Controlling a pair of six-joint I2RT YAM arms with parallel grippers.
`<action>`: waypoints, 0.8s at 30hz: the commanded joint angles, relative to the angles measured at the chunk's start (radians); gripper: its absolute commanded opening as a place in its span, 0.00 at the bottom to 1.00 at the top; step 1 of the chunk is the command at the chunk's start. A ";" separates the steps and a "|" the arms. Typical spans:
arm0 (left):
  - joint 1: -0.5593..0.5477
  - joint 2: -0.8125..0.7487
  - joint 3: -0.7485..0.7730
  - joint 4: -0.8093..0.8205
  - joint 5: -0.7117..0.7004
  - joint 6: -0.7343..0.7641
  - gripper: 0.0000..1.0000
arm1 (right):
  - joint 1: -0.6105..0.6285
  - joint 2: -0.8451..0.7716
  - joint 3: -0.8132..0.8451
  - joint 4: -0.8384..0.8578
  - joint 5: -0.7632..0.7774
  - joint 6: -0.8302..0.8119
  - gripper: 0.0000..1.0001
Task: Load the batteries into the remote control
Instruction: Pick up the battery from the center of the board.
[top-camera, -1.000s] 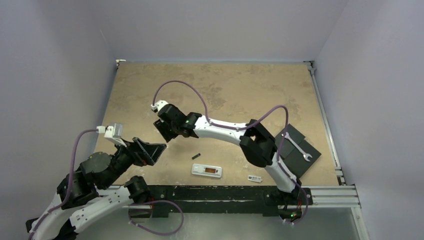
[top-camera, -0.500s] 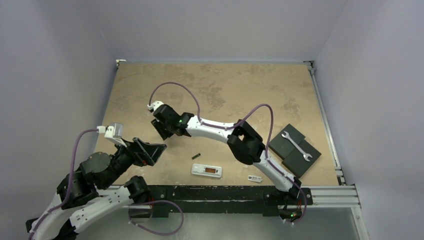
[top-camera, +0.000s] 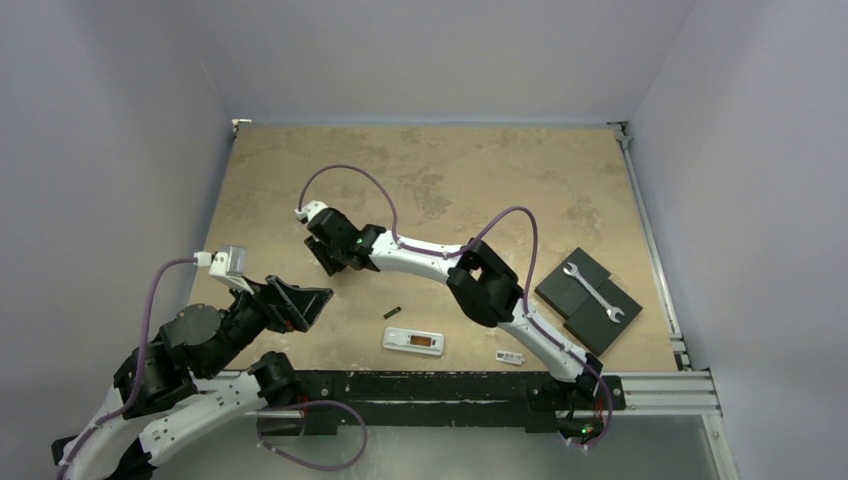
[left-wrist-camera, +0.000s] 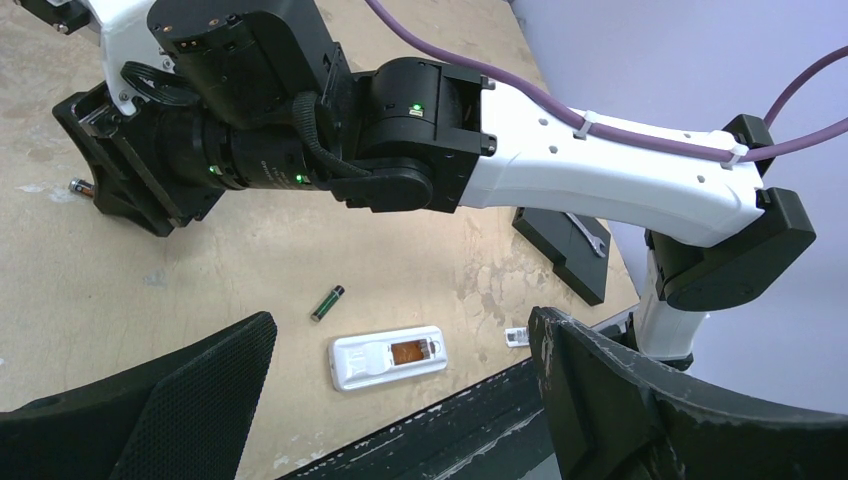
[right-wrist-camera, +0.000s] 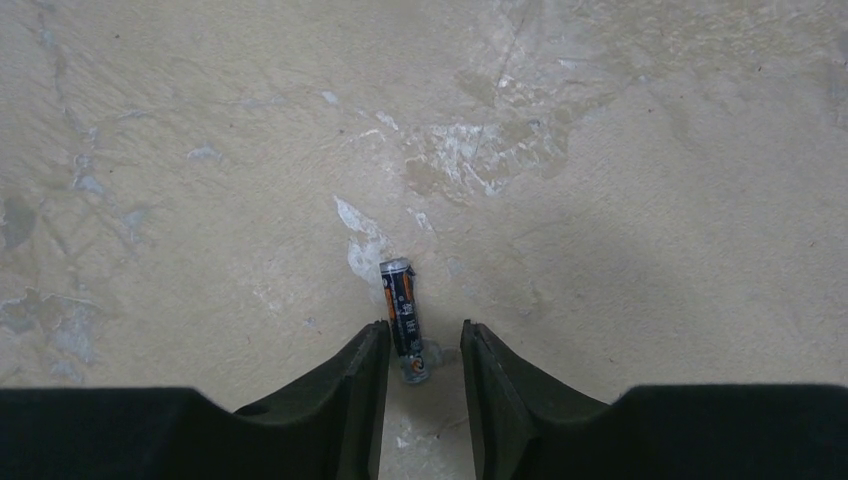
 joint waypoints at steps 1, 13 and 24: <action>-0.006 0.007 -0.010 0.039 0.006 0.022 0.98 | -0.005 -0.018 -0.001 0.037 0.008 -0.042 0.40; -0.005 0.022 -0.008 0.035 -0.003 0.016 0.98 | 0.006 -0.062 -0.125 0.083 -0.001 -0.110 0.11; -0.005 0.030 -0.007 0.027 -0.018 0.004 0.98 | 0.007 -0.225 -0.244 0.114 -0.062 -0.129 0.00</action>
